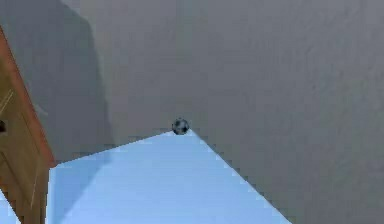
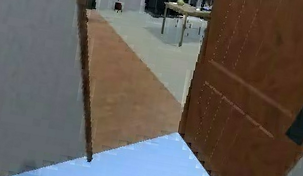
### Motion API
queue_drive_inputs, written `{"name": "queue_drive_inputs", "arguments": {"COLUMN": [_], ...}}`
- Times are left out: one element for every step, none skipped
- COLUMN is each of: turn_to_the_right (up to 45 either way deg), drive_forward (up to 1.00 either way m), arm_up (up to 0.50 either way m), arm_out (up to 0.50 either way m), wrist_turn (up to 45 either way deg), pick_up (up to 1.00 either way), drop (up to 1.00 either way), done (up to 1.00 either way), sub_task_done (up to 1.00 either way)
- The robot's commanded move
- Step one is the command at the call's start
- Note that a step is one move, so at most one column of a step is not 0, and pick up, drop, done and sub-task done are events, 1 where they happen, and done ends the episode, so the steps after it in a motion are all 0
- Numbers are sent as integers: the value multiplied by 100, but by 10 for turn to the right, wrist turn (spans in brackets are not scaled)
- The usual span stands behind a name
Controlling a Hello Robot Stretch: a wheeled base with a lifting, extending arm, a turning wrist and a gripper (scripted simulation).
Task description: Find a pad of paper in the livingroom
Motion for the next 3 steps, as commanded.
{"name": "queue_drive_inputs", "arguments": {"turn_to_the_right": [450,360,0], "drive_forward": [0,0,100], "arm_up": [0,0,0], "arm_out": [0,0,0], "wrist_turn": [0,0,0], "pick_up": [0,0,0], "drop": [0,0,0], "done": [0,0,0], "sub_task_done": [0,0,0]}}
